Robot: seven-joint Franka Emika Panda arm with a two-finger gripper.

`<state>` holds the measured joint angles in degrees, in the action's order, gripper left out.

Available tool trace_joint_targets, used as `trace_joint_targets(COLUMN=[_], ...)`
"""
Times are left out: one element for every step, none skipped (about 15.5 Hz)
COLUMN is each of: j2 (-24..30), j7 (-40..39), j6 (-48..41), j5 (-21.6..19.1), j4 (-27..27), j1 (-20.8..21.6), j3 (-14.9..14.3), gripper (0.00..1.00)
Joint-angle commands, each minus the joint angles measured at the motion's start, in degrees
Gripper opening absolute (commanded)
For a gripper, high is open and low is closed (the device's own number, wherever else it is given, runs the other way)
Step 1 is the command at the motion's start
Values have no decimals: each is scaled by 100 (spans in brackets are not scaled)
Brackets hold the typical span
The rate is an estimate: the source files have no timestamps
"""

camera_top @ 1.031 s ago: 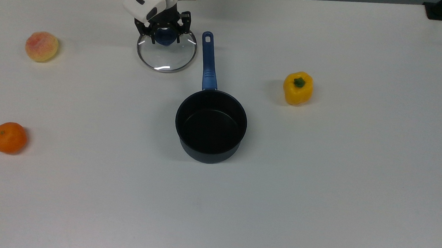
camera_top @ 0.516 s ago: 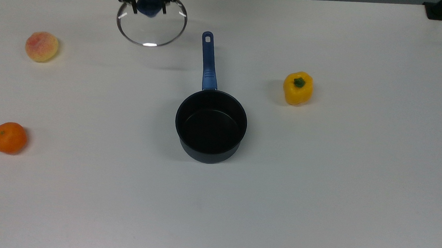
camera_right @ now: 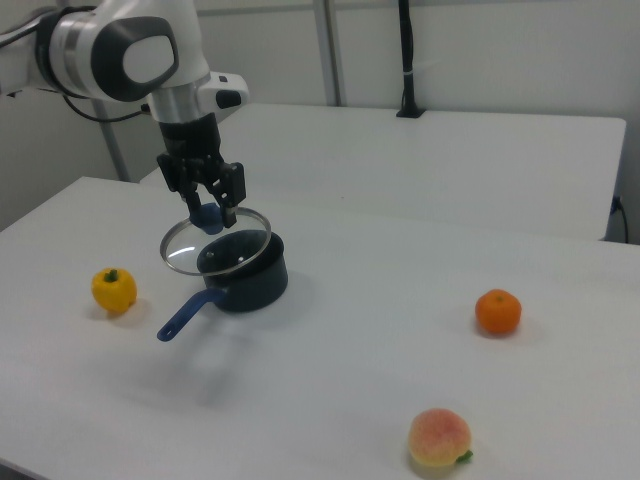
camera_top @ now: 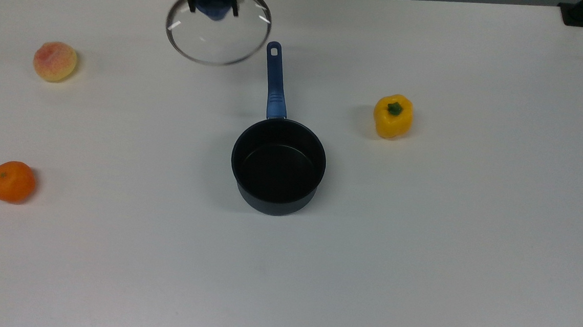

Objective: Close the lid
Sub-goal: 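Lift the glass lid off the table by its knob, then carry the lid over the saucepan and lower it onto the rim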

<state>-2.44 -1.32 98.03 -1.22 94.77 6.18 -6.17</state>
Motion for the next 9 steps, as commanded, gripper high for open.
trace_joint_targets(j2=[-853, -1020, -1196, -1389, -1565, -1758, -1952, -2093, -2216], j7=[702, 799, 913, 1053, 1168, 1256, 1335, 1431, 1528], j6=[-74, 31, 189, 330, 401, 410, 419, 471, 698], j5=[-106, -106, -132, -150, -150, -150, -150, -150, -150], j4=[-862, -968, -1056, -1162, -1293, -1477, -1671, -1794, -1830], j1=[269, 331, 392, 462, 507, 568, 603, 621, 691], j3=[-16, -16, -16, -16, -16, -16, -16, -16, -16], gripper=[4, 4, 4, 4, 4, 4, 4, 4, 4])
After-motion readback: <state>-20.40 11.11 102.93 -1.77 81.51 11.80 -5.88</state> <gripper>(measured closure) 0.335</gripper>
